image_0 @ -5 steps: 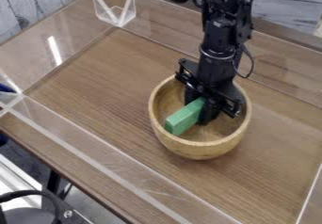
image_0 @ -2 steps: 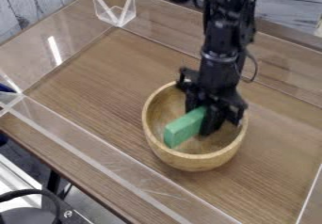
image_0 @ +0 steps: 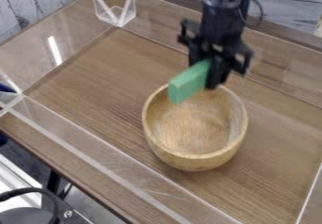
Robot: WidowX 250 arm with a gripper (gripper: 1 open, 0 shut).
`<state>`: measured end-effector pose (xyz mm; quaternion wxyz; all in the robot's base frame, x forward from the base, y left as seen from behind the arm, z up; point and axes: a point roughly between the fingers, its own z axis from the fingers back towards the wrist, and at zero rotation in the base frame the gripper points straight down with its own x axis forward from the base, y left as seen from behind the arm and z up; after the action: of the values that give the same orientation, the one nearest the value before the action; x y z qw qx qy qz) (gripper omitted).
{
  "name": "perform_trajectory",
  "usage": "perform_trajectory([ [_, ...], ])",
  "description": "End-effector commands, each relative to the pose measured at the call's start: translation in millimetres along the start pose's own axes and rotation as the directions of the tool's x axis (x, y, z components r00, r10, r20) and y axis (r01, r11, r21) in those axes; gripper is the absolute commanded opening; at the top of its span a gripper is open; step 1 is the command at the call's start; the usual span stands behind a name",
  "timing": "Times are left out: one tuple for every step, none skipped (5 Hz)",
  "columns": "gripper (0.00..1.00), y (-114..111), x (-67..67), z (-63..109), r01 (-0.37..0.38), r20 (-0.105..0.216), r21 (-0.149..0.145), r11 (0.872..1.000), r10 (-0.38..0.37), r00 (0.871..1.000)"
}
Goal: Remove the green block from inside the brown bowl and put it on the table
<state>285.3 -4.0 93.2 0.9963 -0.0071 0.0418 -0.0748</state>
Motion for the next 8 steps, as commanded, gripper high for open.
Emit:
perform_trajectory([
  [0.0, 27.9, 16.6, 36.2, -0.052, 0.11, 0.017, 0.998, 0.05, 0.993],
  [0.0, 39.9, 26.6, 13.3, -0.063, 0.077, 0.014, 0.998, 0.062, 0.995],
  [0.0, 43.9, 31.0, -13.8, -0.062, 0.038, 0.014, 0.998, 0.061, 0.997],
  [0.0, 48.9, 37.6, -23.3, -0.075, 0.035, 0.017, 0.997, 0.074, 0.997],
  [0.0, 51.9, 42.4, -33.5, -0.076, 0.024, 0.013, 0.997, 0.076, 0.997],
  [0.0, 53.1, 48.5, -44.5, -0.073, 0.015, 0.007, 0.997, 0.073, 0.997],
  [0.0, 59.7, 53.6, -49.9, -0.085, 0.012, 0.007, 0.996, 0.085, 0.996],
  [0.0, 66.4, 57.3, -50.3, -0.1, 0.02, 0.006, 0.995, 0.1, 0.995],
])
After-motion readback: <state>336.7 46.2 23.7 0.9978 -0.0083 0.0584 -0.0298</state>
